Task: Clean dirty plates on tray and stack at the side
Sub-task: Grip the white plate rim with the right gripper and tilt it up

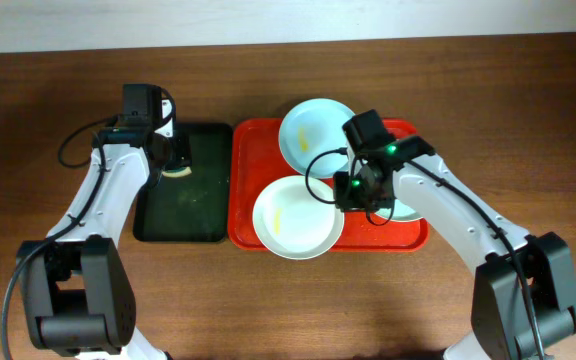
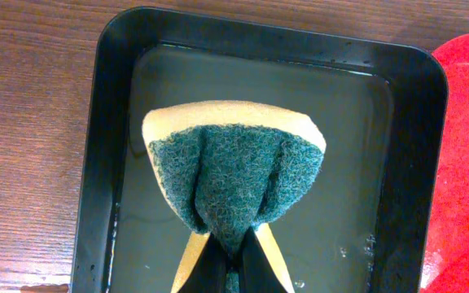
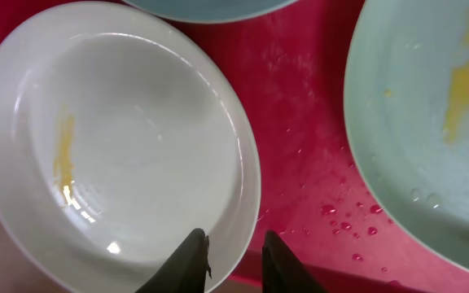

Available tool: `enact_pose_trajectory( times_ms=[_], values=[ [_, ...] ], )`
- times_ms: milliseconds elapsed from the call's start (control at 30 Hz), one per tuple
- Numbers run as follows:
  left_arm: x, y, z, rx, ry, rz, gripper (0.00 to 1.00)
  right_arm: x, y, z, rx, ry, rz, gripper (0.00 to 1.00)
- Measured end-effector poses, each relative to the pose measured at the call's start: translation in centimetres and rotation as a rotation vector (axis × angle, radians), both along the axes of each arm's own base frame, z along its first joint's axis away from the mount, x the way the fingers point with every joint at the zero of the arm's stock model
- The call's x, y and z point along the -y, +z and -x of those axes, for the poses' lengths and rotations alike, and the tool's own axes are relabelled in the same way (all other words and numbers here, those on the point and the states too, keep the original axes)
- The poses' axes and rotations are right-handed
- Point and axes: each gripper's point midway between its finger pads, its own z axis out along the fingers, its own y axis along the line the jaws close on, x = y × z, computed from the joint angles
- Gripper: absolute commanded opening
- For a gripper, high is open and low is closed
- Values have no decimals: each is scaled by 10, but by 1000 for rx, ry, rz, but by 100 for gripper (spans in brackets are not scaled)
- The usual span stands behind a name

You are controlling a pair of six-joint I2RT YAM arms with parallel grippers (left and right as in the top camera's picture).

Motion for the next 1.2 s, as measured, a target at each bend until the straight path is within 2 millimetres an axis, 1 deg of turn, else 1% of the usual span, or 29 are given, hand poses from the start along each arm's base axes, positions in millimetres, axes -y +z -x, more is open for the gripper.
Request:
enact_pose_trajectory(
  times_ms=[200, 267, 333, 400, 533, 633, 700, 767, 800, 867, 933, 1033, 1067, 1100, 1133, 1200],
  values=[
    [0, 0, 0, 0, 0, 0, 0, 3, -2, -1, 19, 3, 43, 24],
    [0, 0, 0, 0, 0, 0, 0, 5, -6, 1, 13, -1, 50, 21],
    [0, 0, 0, 0, 0, 0, 0, 6, -13, 2, 15, -16, 49, 12],
    [0, 0, 0, 0, 0, 0, 0, 8, -20, 2, 19, -27, 54, 7],
    [0, 0, 0, 0, 0, 0, 0, 9, -25, 2, 28, -32, 62, 8],
    [0, 0, 0, 0, 0, 0, 0, 10, -29, -2, 51, -35, 64, 14],
    [0, 0, 0, 0, 0, 0, 0, 11, -34, -1, 54, -42, 67, 16],
    [0, 0, 0, 0, 0, 0, 0, 14, -39, 4, 39, -43, 76, 27],
    [0, 0, 0, 0, 0, 0, 0, 14, -40, 4, 39, -43, 78, 37],
    [0, 0, 0, 0, 0, 0, 0, 14, -40, 3, 43, -44, 76, 46],
    [0, 0, 0, 0, 0, 0, 0, 13, -40, 2, 46, -46, 74, 47],
    [0, 0, 0, 0, 0, 0, 0, 12, -40, 2, 49, -41, 73, 33],
    [0, 0, 0, 0, 0, 0, 0, 12, -39, 1, 54, -34, 72, 32],
    [0, 0, 0, 0, 0, 0, 0, 10, -39, 0, 60, -24, 71, 26],
    [0, 0, 0, 0, 0, 0, 0, 7, -39, 1, 65, -11, 71, 23],
    [0, 0, 0, 0, 0, 0, 0, 2, -39, 2, 72, 11, 73, 23]
  ],
)
